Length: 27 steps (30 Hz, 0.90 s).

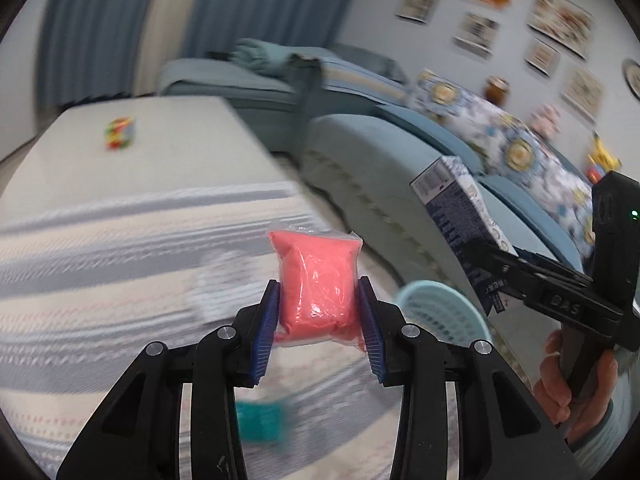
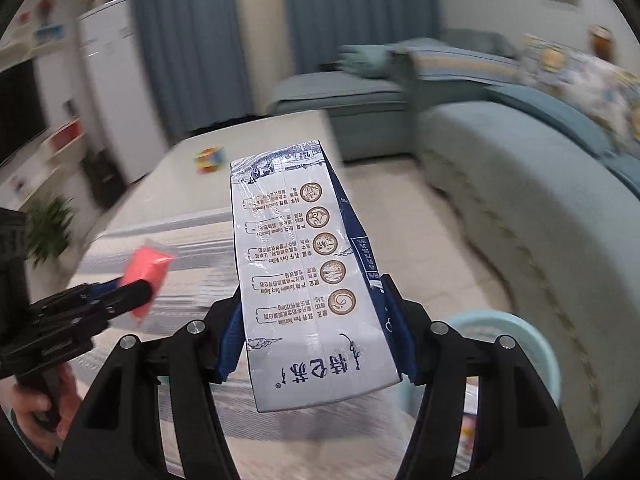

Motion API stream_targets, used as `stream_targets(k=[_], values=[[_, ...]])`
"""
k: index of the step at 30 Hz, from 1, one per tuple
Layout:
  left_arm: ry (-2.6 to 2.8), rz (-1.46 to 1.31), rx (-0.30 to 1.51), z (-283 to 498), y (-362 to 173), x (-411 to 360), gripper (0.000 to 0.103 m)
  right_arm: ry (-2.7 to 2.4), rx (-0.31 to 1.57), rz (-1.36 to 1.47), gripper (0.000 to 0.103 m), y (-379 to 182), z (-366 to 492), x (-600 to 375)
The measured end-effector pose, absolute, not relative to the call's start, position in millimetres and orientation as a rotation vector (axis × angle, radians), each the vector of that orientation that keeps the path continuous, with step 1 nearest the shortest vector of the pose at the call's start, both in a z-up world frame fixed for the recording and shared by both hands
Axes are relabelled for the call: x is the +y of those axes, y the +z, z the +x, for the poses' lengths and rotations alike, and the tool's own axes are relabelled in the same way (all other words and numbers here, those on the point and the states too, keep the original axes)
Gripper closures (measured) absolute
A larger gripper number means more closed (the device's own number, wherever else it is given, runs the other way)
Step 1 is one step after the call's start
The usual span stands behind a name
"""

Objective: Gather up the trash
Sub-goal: 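Carry packet and carton over the blue basket and release both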

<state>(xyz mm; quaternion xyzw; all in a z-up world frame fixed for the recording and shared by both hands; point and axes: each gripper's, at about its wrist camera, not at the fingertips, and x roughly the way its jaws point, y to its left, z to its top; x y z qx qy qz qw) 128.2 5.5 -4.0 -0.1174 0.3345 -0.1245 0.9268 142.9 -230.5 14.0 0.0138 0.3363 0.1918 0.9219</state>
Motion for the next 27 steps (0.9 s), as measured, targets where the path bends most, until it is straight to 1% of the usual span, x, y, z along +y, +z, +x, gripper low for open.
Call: stream_targets(k=[4,8,15,19,20,22,23,27], values=[[-0.352,-0.184,0.700,143.9,5.5,-59.6,0.066,0.261,0.740,0.096,0.046,9.5,139.3,-293.0],[-0.438,-0.146,0.742,154.1,1.3,-113.7,0.066,0.140,0.770,0.168,0.045,-1.0,131.1,-345.8],[-0.527,-0.135,0.859,172.0,-34.8,-174.8,0.066,0.013,0.868,0.263,0.045,-42.9,127.3,-392.2],[-0.553,-0.124,0.909,179.1,-53.8,-190.4,0.066,-0.025,0.921,0.306,0.045,-66.0,132.5,-406.1],[-0.557,-0.117,0.912,180.3,-56.0,-192.7,0.063,-0.032,0.928,0.315,0.044,-70.3,133.6,-409.9],[-0.565,-0.107,0.921,181.1,-62.5,-195.2,0.049,-0.053,0.939,0.326,0.044,-77.6,135.8,-412.7],[-0.568,-0.107,0.922,180.5,-65.0,-195.0,0.041,-0.053,0.951,0.333,0.044,-81.1,137.5,-413.3],[-0.572,-0.087,0.929,175.6,-71.1,-193.3,0.040,-0.057,0.974,0.335,0.044,-91.6,138.7,-413.6]])
